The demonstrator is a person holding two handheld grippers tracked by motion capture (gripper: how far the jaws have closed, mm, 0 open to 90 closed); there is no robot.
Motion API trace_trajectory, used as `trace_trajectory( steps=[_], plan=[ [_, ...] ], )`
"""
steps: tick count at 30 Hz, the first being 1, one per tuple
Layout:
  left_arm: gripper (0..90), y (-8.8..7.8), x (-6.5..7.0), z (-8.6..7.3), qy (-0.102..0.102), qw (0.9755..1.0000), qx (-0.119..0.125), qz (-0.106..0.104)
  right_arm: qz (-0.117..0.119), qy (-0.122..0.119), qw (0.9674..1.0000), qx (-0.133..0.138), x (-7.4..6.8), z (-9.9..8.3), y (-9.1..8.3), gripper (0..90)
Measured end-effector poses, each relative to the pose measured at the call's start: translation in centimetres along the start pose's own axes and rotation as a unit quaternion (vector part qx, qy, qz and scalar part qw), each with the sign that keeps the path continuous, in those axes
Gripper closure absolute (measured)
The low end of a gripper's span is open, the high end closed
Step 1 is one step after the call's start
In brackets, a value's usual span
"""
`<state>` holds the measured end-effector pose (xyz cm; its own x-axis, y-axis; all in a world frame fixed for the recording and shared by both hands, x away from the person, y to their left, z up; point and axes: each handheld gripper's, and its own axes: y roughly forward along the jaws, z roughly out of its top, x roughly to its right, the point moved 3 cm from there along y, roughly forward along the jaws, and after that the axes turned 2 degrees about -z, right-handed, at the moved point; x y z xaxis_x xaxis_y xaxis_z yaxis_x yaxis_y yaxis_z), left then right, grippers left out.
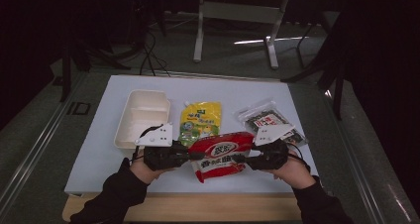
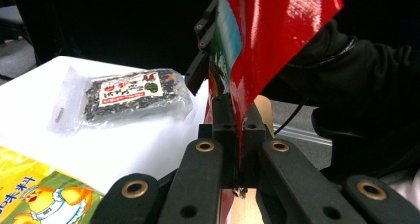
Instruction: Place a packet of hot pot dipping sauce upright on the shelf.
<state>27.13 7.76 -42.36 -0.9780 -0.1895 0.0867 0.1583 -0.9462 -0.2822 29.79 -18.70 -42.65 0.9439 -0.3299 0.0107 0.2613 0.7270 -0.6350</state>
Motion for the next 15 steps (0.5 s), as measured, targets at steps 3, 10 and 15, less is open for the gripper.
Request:
trace_trajectory(
  steps=[3,10,15],
  plan=[
    [90.0,0.1,-0.1,0.0,-0.003,1.0000,-0.001,0.000,0.013,-0.009,0.9999,-0.005,-0.1,0.0,0.1,72.9],
    [90.0,0.0,-0.6,-0.3,-0.014,0.9999,-0.001,0.001,0.023,-0.037,0.9989,-0.020,-1.0,-0.1,0.4,89.6],
    [90.0,-0.3,-1.1,-0.3,-0.022,0.9997,0.007,-0.004,0.013,-0.035,0.9993,-0.007,-1.2,0.3,0.2,89.9]
  ],
)
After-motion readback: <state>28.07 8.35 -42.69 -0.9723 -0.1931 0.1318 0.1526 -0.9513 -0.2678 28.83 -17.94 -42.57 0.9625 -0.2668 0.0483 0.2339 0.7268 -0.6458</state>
